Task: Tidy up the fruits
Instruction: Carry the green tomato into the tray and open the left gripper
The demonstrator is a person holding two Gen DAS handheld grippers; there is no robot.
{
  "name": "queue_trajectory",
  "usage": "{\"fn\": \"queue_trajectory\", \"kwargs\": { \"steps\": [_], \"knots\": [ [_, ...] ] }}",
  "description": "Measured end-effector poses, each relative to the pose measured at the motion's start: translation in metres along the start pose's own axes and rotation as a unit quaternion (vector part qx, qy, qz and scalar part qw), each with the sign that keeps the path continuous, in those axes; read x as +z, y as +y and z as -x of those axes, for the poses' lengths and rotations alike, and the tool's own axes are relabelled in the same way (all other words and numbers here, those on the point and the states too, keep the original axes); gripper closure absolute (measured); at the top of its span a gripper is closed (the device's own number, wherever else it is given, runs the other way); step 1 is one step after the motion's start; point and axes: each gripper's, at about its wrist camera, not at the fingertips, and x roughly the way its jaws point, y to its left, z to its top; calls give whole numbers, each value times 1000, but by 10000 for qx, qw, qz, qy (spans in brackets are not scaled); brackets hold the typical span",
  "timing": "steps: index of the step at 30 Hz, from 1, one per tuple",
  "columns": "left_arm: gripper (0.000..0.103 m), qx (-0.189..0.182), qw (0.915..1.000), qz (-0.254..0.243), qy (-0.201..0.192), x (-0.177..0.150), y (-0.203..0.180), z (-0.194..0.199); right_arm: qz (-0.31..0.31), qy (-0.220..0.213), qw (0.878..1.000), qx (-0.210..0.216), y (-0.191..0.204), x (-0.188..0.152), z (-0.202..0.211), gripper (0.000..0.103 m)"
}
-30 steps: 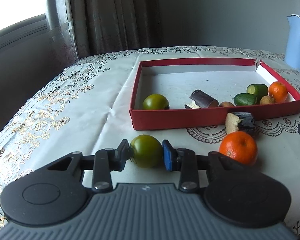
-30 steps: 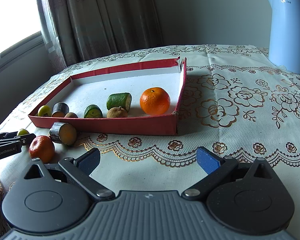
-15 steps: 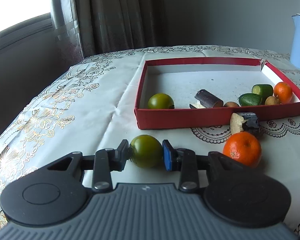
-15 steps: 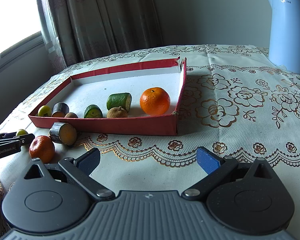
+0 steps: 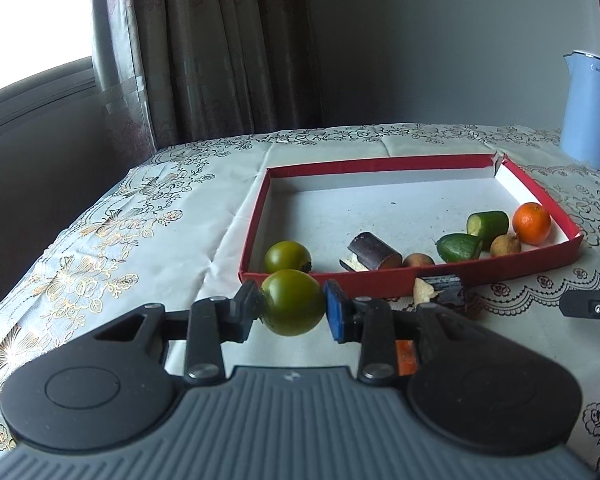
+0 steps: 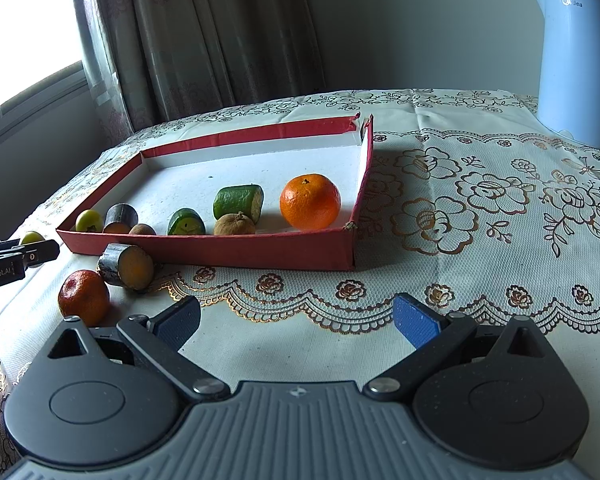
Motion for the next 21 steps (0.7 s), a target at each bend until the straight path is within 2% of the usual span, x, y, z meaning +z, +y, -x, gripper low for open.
{"fn": "queue_trajectory", "kwargs": {
  "steps": [8,21],
  "knots": [
    [70,38,10000,-50,-47,12,-14,-3,4,1,10000,-3,0,0,0,0],
    [70,294,9995,-67,6,31,-20,-36,2,1,10000,-1,0,0,0,0]
  ]
}}
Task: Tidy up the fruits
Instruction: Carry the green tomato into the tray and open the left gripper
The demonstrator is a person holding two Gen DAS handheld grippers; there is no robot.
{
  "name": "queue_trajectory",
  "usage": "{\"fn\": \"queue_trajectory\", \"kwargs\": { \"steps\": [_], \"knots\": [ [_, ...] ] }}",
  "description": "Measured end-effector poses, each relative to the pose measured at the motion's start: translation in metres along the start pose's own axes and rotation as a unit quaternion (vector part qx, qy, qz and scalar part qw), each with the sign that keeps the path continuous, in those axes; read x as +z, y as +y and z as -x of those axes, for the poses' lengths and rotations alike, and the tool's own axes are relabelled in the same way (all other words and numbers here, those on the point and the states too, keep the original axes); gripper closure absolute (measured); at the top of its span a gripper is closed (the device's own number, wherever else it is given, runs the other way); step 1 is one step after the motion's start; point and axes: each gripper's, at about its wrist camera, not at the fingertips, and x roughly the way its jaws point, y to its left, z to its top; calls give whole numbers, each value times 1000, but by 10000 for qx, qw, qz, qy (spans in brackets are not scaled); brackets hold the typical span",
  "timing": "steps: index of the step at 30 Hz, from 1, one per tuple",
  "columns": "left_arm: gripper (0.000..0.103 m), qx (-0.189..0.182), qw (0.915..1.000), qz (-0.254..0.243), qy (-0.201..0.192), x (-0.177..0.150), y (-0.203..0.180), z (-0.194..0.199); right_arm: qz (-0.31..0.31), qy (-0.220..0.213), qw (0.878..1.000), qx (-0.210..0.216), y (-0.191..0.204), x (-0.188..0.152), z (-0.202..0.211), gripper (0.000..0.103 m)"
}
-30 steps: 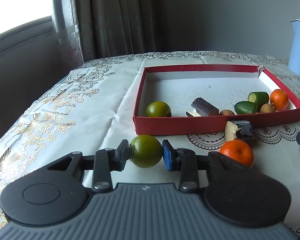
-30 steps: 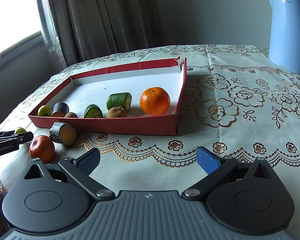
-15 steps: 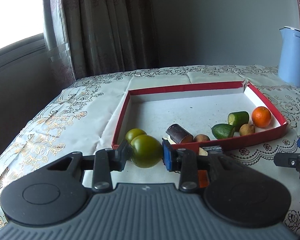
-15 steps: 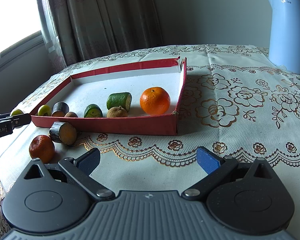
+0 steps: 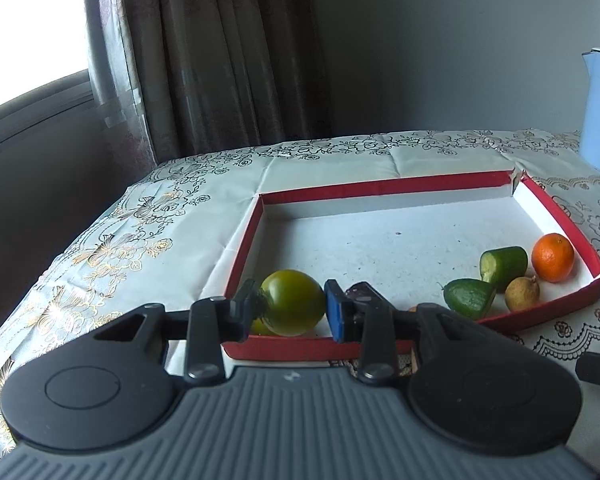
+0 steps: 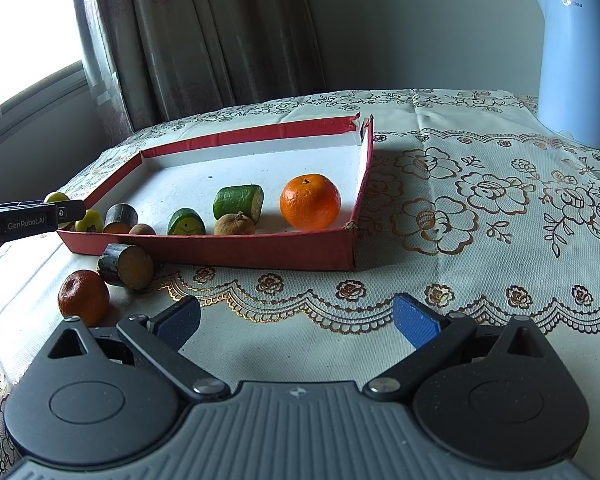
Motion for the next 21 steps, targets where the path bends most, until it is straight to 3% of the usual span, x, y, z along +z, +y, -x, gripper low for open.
{"fn": "queue_trajectory", "kwargs": {
  "steps": [13,21],
  "knots": [
    [70,45,9995,177,266,14,6,-44,1,0,10000,0,0,0,0,0],
    [68,13,9995,191,237,19,5,-58,0,-1,10000,0,0,0,0,0]
  ]
}}
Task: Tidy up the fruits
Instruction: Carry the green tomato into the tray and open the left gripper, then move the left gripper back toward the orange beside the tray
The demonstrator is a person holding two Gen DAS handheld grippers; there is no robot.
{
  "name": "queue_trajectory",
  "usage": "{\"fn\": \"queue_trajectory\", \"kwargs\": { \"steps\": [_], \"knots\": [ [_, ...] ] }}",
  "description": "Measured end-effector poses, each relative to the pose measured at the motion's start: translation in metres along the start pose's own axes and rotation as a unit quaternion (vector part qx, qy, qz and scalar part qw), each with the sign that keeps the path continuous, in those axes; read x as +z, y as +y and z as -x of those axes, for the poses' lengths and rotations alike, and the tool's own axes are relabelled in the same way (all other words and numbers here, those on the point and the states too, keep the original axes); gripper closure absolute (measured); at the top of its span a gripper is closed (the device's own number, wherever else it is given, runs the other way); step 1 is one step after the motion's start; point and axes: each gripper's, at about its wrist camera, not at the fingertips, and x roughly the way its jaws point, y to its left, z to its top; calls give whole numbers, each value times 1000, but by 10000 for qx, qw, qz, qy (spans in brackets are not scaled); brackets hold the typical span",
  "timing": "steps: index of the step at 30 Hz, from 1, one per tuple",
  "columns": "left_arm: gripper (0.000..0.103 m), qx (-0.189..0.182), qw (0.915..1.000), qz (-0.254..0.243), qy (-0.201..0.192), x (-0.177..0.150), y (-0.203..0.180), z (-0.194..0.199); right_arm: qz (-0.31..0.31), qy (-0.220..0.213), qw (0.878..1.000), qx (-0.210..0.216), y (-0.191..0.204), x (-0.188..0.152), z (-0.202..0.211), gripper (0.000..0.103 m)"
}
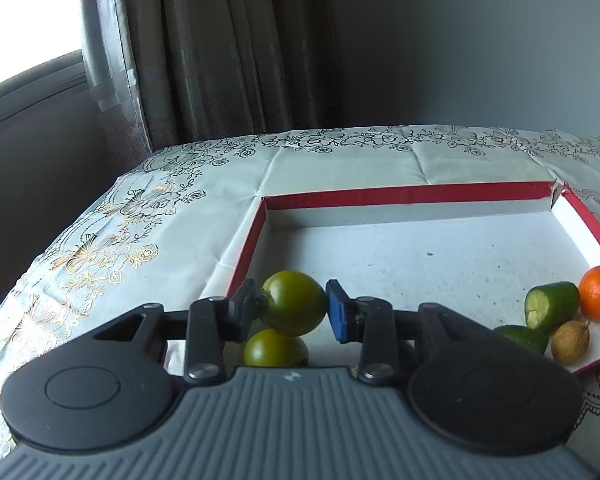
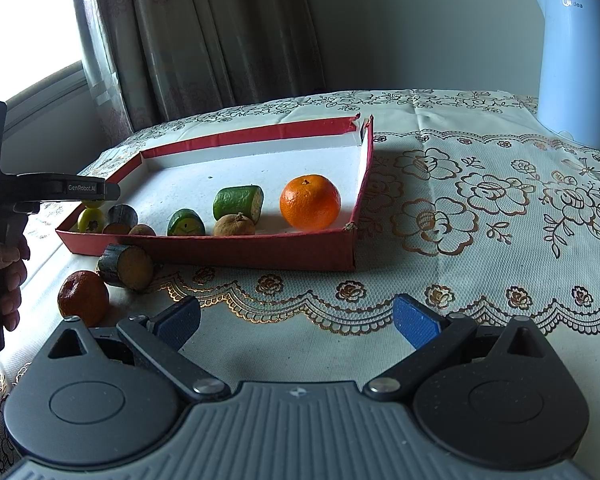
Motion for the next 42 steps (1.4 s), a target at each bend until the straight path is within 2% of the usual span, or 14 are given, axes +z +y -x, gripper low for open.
{"fn": "queue_trajectory", "kwargs": {
  "steps": [6,8,9,10,12,17,20,21,22,27,33,36,39,42],
  "knots": [
    [68,37,10000,12,56,2,0,-11,-2,-1,10000,2,0,0,0,0],
    [51,80,9999,55,36,3,1,-12,0,0,10000,0,0,0,0,0],
    [41,-31,10000,83,-12,3,2,-11,-1,-1,10000,1,0,0,0,0],
    [29,25,9999,111,-37,3,2,-9,-5,-4,10000,4,0,0,0,0],
    [25,198,9996,39,-196,4,0,-2,-31,-18,10000,22,-1,0,1,0],
    [25,63,9992,12,-395,6,9,29,-67,-29,10000,46,-1,1,1,0],
    [11,-3,9987,115,-494,-3,22,55,-93,-36,9999,67,-2,1,1,0],
    [2,-1,9985,124,-531,-8,26,63,-101,-37,9999,74,-3,1,1,0],
    [0,9,9983,119,-572,-15,31,71,-102,-34,9999,76,-3,1,1,0],
    [0,129,9985,349,-413,-49,57,91,-153,-107,9997,135,-5,0,2,0],
    [0,352,9967,717,-127,-82,81,82,33,-329,9993,149,2,-2,11,0],
    [0,490,9958,776,37,-89,85,72,267,-440,9987,6,14,-6,18,0],
    [0,440,9951,885,79,-90,90,70,383,-507,9979,153,28,-11,26,0],
    [0,452,9958,756,264,-91,87,66,631,-613,9960,153,50,-16,30,0]
  ]
}}
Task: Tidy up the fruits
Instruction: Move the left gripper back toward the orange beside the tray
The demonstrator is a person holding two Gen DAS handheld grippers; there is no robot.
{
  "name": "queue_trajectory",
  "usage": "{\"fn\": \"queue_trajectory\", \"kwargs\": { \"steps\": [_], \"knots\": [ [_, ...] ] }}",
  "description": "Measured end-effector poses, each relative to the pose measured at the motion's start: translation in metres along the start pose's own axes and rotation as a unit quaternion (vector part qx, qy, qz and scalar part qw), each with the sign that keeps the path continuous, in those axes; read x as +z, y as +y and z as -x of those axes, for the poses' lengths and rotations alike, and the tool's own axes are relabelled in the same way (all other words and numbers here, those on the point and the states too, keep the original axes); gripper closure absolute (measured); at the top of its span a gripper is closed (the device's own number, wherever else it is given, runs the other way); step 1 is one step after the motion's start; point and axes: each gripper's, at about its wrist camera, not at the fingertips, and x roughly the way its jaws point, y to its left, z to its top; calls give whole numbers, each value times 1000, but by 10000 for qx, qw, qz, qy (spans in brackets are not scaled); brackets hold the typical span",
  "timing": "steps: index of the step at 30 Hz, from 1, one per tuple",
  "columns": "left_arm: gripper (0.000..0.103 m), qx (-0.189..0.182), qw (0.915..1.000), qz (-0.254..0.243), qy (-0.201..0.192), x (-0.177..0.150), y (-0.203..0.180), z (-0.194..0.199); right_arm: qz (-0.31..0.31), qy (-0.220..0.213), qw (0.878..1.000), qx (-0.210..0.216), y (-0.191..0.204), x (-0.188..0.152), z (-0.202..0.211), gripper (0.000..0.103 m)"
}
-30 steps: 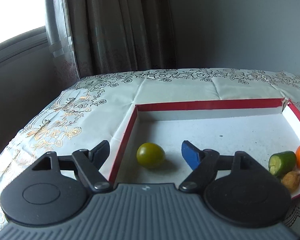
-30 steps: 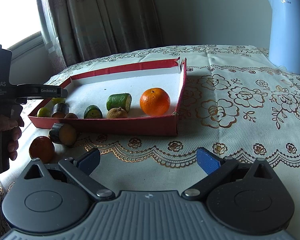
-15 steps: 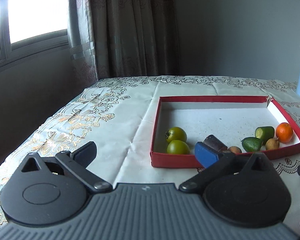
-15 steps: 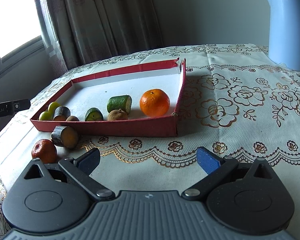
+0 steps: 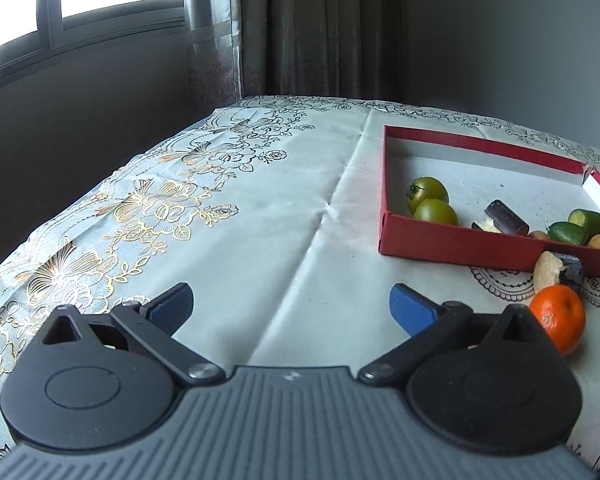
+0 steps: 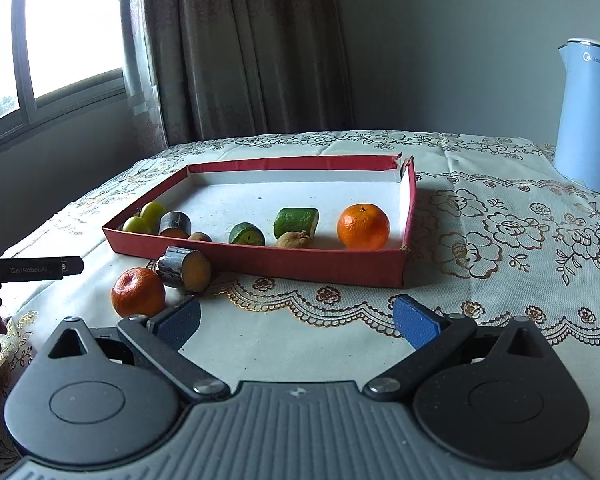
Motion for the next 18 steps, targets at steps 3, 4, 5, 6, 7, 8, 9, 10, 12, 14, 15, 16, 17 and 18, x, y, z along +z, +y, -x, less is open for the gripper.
{"fn": "queue_trajectory", "kwargs": {
  "steps": [3,4,5,6,7,8,9,10,12,14,15,16,17,18],
  "knots": [
    [0,98,9997,-158,139,0,-5,-4,246,-95,9996,75,18,-2,1,0],
    [0,108,9996,-183,174,0,-6,-6,316,-90,9994,77,25,-2,0,0],
    [0,104,9996,-191,205,0,-7,-7,363,-78,9993,79,30,-2,-1,0],
    [0,102,9995,-194,225,0,-7,-7,408,-71,9991,94,34,-2,-2,0],
    [0,93,9995,-185,234,0,-6,-7,450,-72,9989,113,38,-2,-2,0],
    [0,79,9995,-162,245,0,-6,-7,496,-84,9986,129,42,-2,-2,0],
    [0,65,9996,-141,254,-1,-5,-7,546,-94,9984,142,46,-2,-3,0],
    [0,49,9996,-117,266,-1,-4,-8,595,-99,9981,157,50,-1,-3,0],
    [0,-1,9995,-39,302,-1,-2,-9,660,-107,9976,185,57,0,-4,0],
    [0,-80,9993,82,355,0,2,-10,723,-113,9971,229,64,2,-5,0],
    [0,-114,9991,133,377,0,4,-11,759,-117,9968,239,68,3,-6,0],
    [0,-132,9990,161,387,0,5,-11,806,-112,9963,259,72,4,-7,0],
    [0,-127,9991,154,382,-1,4,-11,835,-115,9961,268,75,4,-8,0],
    [0,-113,9991,138,374,-1,3,-10,835,-138,9961,260,78,5,-9,0]
  ]
}}
